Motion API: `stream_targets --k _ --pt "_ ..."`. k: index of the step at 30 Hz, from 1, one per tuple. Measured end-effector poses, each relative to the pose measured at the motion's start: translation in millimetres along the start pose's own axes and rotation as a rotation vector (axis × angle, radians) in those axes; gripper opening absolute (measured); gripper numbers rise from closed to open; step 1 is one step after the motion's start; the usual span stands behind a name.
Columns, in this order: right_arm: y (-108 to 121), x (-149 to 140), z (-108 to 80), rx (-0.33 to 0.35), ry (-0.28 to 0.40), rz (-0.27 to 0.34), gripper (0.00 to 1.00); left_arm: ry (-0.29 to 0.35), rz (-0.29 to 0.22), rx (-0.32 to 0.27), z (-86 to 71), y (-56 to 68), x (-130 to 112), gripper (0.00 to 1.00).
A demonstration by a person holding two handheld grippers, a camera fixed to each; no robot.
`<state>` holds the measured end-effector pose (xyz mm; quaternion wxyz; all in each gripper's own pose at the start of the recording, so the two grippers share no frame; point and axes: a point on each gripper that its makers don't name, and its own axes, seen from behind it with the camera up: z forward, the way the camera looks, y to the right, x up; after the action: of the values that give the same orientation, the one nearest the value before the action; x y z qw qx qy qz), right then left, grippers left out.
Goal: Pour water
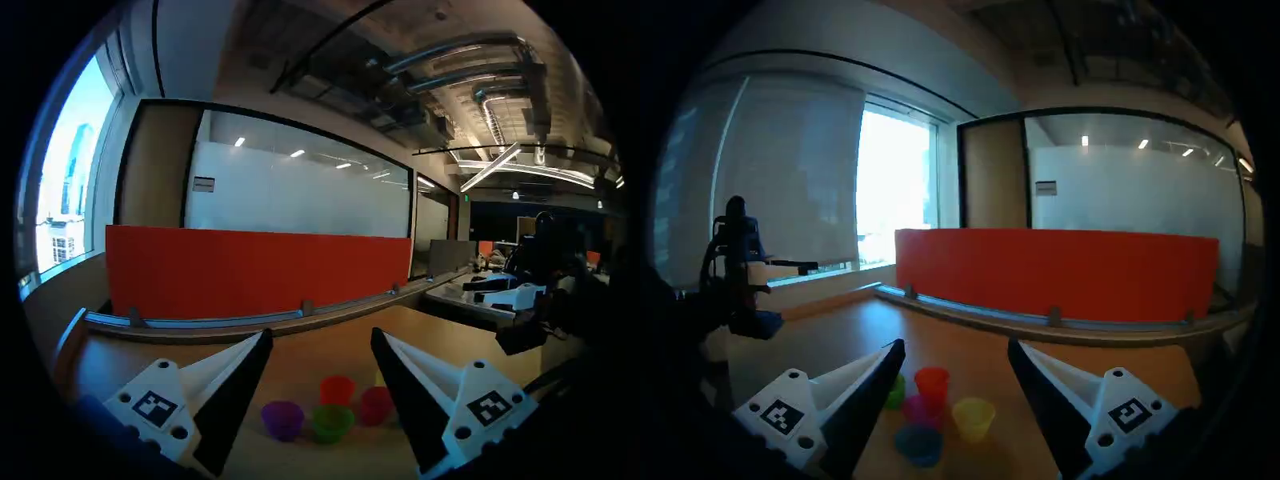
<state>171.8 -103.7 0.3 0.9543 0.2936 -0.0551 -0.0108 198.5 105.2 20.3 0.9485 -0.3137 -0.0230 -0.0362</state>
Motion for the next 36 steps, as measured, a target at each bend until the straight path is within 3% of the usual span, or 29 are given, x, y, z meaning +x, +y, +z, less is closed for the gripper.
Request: stream_targets --k 6,21,27,36 --pt "-5.4 -19.3 1.8 0.036 -0.076 -0.052 1.00 -0.055 0.029 -0.024 4.0 -3.3 -13.1 0.91" --pt "-19.7 -63.7 2.8 0.126 -0.226 -0.127 1.00 -0.218 0.100 -0.092 15.7 -1.9 -73.9 0.91" --pt "-26.6 -78.2 5.5 0.153 -0.257 -0.166 1.00 -0.248 0.104 -0.114 21.0 -0.1 -92.3 0.91" --pt "-27.7 -108.0 12.3 0.169 -0.311 -0.157 1.00 -0.299 0.090 -0.143 29.8 1.4 -125.9 0.91"
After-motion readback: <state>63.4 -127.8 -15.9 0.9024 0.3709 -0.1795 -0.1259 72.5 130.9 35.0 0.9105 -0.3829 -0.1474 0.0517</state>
